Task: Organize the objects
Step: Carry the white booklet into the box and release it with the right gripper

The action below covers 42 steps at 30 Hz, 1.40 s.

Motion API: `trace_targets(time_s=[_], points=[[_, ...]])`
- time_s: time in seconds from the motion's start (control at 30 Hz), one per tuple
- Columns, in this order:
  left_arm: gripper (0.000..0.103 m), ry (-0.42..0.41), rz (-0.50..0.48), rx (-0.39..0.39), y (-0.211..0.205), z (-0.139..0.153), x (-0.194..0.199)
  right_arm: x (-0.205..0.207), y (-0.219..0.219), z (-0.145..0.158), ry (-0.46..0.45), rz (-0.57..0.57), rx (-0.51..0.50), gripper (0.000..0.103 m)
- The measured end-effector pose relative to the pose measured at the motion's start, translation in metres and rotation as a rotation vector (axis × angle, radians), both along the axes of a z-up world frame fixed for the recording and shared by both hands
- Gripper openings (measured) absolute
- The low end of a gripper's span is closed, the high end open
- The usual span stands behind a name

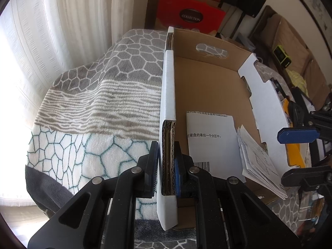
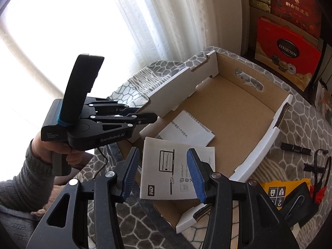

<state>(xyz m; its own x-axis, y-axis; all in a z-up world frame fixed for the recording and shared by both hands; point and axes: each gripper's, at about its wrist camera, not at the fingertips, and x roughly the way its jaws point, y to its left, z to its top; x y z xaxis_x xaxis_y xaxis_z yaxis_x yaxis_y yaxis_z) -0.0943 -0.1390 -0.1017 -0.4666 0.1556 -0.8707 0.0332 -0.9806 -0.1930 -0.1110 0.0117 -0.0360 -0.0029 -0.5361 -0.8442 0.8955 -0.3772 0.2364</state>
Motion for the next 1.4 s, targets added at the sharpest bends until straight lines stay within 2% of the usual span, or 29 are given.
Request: trace_targets(time_s=[0.23, 0.5, 0.53, 0.6, 0.67, 0.77, 0.87, 1.07, 1.17, 1.27, 1.4], points=[[0.012, 0.004, -0.001, 0.004, 0.0, 0.003, -0.001, 0.01, -0.005, -0.017, 0.083, 0.036, 0.106, 0.049], [0.012, 0.003, 0.001, 0.001, 0.001, 0.002, -0.002, 0.013, -0.006, -0.019, 0.087, 0.104, 0.176, 0.049], [0.012, 0.003, 0.001, 0.001, 0.001, 0.002, -0.002, 0.014, -0.007, -0.02, 0.086, 0.106, 0.176, 0.045], [0.012, 0.003, 0.002, -0.003, 0.001, 0.001, -0.002, 0.018, -0.013, -0.022, 0.082, 0.127, 0.18, 0.03], [0.012, 0.002, 0.0, -0.014, 0.002, 0.001, -0.003, 0.024, -0.02, -0.024, 0.121, 0.131, 0.198, 0.027], [0.012, 0.001, -0.002, -0.025, 0.003, 0.0, -0.003, 0.029, -0.03, -0.026, 0.128, 0.144, 0.204, 0.012], [0.012, -0.003, 0.002, -0.012, 0.002, -0.001, -0.003, 0.027, -0.035, -0.032, 0.11, 0.131, 0.217, 0.013], [0.012, -0.002, 0.003, -0.011, 0.003, -0.002, -0.003, 0.014, -0.037, -0.041, 0.074, 0.056, 0.192, 0.019], [0.012, -0.002, 0.006, -0.007, 0.003, -0.002, -0.003, 0.008, -0.036, -0.042, 0.012, 0.015, 0.17, 0.02], [0.012, -0.003, 0.007, -0.002, 0.002, -0.002, -0.003, -0.004, -0.023, -0.028, -0.055, -0.041, 0.082, 0.021], [0.012, -0.002, 0.005, -0.009, 0.002, -0.002, -0.003, -0.016, 0.0, -0.003, -0.013, -0.107, 0.032, 0.028]])
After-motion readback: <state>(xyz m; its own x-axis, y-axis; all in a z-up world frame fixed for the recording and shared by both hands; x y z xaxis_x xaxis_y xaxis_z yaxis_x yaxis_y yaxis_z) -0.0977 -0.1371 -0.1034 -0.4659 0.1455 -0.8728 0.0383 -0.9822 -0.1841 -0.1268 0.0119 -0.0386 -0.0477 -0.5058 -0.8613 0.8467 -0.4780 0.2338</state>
